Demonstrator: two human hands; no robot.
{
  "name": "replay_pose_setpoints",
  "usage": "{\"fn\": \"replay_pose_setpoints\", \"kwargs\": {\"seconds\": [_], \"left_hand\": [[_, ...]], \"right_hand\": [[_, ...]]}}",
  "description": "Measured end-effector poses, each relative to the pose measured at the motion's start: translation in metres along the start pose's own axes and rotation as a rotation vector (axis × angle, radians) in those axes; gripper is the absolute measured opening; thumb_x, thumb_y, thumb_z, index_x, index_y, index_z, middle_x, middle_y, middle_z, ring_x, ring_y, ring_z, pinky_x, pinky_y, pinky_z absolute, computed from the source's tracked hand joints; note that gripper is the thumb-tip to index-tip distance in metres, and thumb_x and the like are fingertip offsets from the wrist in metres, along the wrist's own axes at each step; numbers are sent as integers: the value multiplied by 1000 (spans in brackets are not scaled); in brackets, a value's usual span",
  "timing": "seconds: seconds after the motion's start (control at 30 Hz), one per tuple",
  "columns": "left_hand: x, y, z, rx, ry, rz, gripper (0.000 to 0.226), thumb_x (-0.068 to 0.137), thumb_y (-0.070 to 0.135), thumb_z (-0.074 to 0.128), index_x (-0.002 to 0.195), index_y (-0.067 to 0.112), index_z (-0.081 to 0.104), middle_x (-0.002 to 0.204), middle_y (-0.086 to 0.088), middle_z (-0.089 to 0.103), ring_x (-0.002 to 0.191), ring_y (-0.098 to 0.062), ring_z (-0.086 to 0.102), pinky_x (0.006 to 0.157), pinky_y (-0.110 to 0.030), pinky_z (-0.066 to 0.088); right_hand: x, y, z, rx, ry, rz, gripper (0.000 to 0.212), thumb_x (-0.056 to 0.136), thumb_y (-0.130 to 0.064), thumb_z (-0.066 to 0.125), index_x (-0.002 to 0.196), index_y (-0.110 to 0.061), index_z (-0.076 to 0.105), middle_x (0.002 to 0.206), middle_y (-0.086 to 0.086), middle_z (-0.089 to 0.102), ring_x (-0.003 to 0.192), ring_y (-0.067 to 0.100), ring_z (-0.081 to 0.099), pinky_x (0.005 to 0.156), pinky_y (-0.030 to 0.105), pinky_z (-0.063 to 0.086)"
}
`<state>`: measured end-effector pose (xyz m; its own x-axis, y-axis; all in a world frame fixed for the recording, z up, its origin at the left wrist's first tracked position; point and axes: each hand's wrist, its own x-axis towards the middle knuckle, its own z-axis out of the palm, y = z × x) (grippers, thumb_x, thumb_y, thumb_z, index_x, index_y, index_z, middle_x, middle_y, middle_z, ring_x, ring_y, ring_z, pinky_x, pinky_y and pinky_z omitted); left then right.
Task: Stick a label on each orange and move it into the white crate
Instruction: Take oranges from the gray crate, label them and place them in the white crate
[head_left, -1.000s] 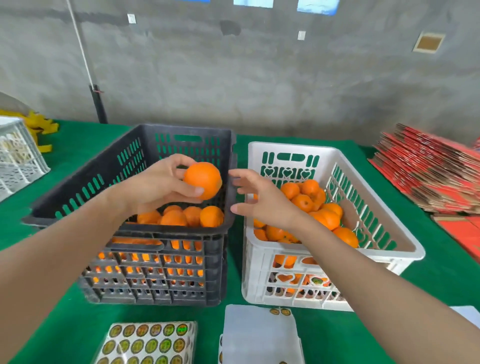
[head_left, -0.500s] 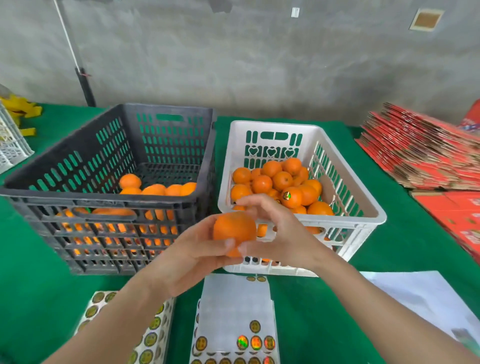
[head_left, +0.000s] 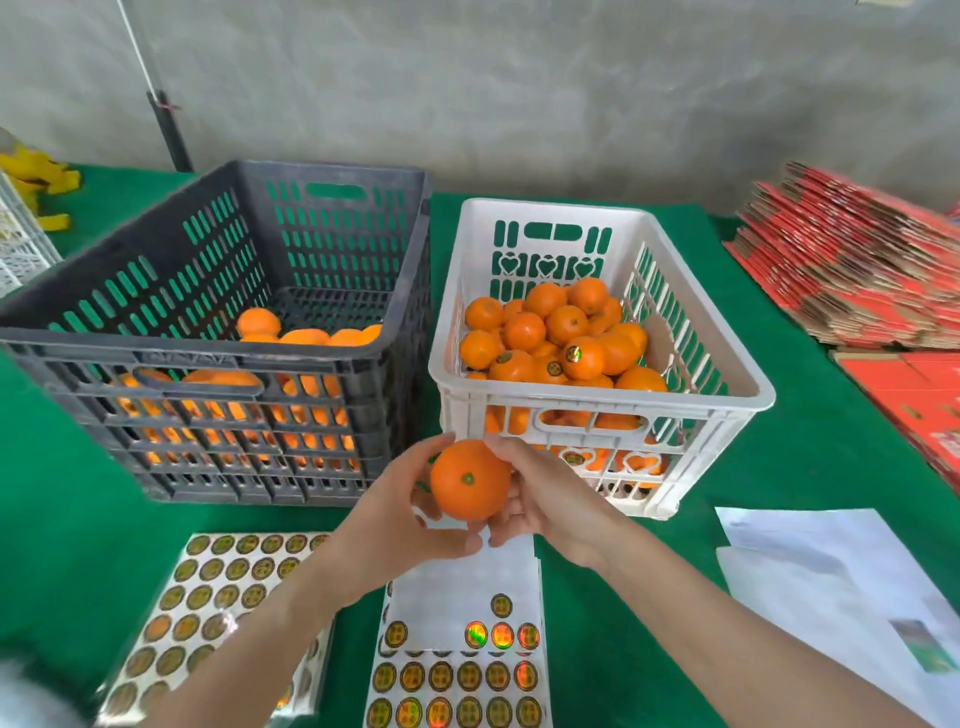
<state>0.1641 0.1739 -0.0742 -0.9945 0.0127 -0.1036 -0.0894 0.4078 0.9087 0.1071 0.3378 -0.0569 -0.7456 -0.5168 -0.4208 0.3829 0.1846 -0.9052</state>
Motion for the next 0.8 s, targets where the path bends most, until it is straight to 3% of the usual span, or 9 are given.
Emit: {"fn": "replay_pose_setpoints", "kwargs": {"seconds": [0.1,0.2,0.27,0.37,0.43,0.53,0.63,0.73,0.8], "left_hand": [[0,-5,2,-76,-62,109,86,65,14,87,132,45,41,125,17,52,110,-8,57,88,-27,54],[3,-10,4,-103,31,32,68,63,18,87,118,41,55,113,18,60,103,-10,60,81,-23,53],[7,-19,2,-255,177,-121,59,66,17,84,116,30,58,112,6,62,101,-17,61,82,-31,54],[7,-39,-6,-636,303,-359,60,68,17,77,122,15,49,116,-6,56,105,-27,58,77,-34,54],[3,-52,-9,-779,303,-454,61,71,21,73,125,11,45,118,-9,53,107,-28,56,72,-30,52],[-2,-68,-9,-843,261,-536,52,79,7,69,125,5,46,109,-11,55,95,-25,56,66,-27,48],[-5,-77,-5,-818,239,-587,54,78,-6,67,127,-1,46,104,-14,55,86,-24,55,63,-27,46],[-7,-83,0,-817,238,-618,64,71,-2,72,128,-2,44,112,-16,54,92,-26,55,65,-28,47],[-6,-88,2,-834,228,-637,78,63,3,74,133,0,39,119,-17,53,101,-30,55,75,-33,49]], "right_hand": [[6,14,4,29,-53,99,47,91,-54,43,120,-18,49,103,18,69,71,29,64,57,31,54],[18,18,1,-23,-75,160,51,92,-57,39,109,-13,58,94,17,71,72,28,65,58,29,55],[29,21,-6,-267,0,142,51,98,-48,36,100,-6,64,93,17,71,73,23,64,62,26,52],[44,46,-22,-940,80,-15,33,98,-21,42,103,5,62,105,18,62,92,27,58,70,28,40],[49,68,-26,-1178,58,-43,38,94,-32,49,105,2,61,110,14,59,105,29,53,81,30,41],[61,88,-20,-1384,67,-14,64,87,-58,48,127,-8,49,137,10,46,129,29,37,104,38,36],[75,97,-9,-1473,115,-70,70,87,-60,46,136,-11,40,143,9,41,133,29,33,108,41,31],[85,100,-3,-1439,171,-168,55,87,-44,57,130,-12,46,134,8,50,126,28,41,104,39,35],[88,101,0,-1416,192,-185,49,85,-35,63,126,-13,50,128,8,54,121,29,45,101,38,37]]}}
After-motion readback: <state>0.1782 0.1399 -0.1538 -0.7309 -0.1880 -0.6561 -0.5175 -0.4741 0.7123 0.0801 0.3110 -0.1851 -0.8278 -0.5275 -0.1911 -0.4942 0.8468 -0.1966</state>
